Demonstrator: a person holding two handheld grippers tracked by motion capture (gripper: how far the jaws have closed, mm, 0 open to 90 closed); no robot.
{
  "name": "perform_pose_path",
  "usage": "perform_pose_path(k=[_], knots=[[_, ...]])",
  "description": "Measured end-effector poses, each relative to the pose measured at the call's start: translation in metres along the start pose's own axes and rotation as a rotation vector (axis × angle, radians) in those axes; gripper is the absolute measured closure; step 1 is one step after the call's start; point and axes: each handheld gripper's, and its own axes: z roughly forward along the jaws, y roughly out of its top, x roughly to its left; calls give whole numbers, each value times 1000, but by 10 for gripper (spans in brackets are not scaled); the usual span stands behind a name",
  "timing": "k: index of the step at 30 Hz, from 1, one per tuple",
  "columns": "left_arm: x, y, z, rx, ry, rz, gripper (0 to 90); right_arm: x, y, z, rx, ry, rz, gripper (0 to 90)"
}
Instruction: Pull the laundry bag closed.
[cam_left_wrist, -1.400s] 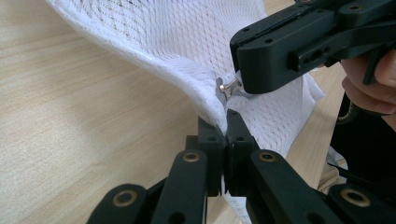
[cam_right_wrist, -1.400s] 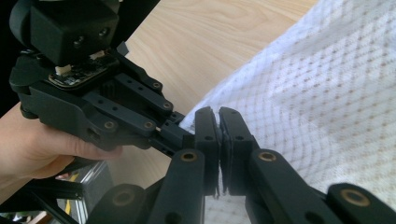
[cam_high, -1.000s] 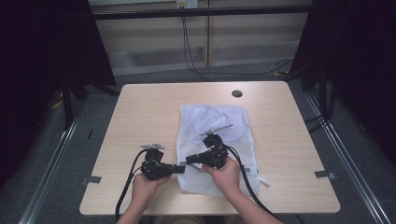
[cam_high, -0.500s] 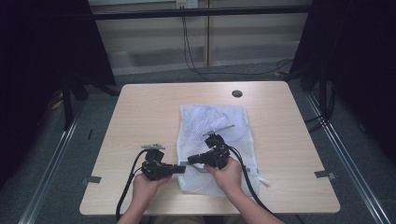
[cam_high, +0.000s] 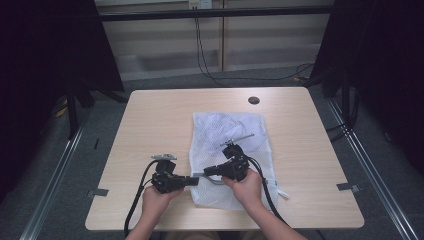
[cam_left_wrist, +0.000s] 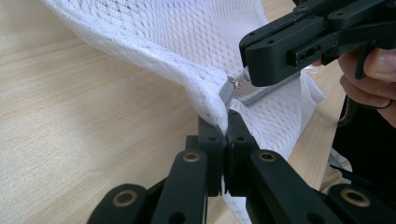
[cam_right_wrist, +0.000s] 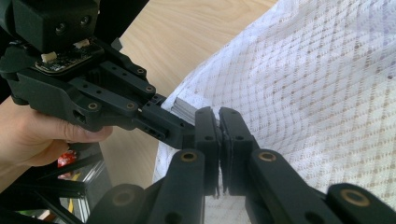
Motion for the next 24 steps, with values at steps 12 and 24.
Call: perform_pose_path(k=[12, 24], knots=[[1, 0, -1, -4, 4, 0, 882, -2, -1, -3, 8, -7, -2, 868], [1, 0, -1, 0, 6, -10, 882, -6, -3, -6, 15, -9, 12, 869]])
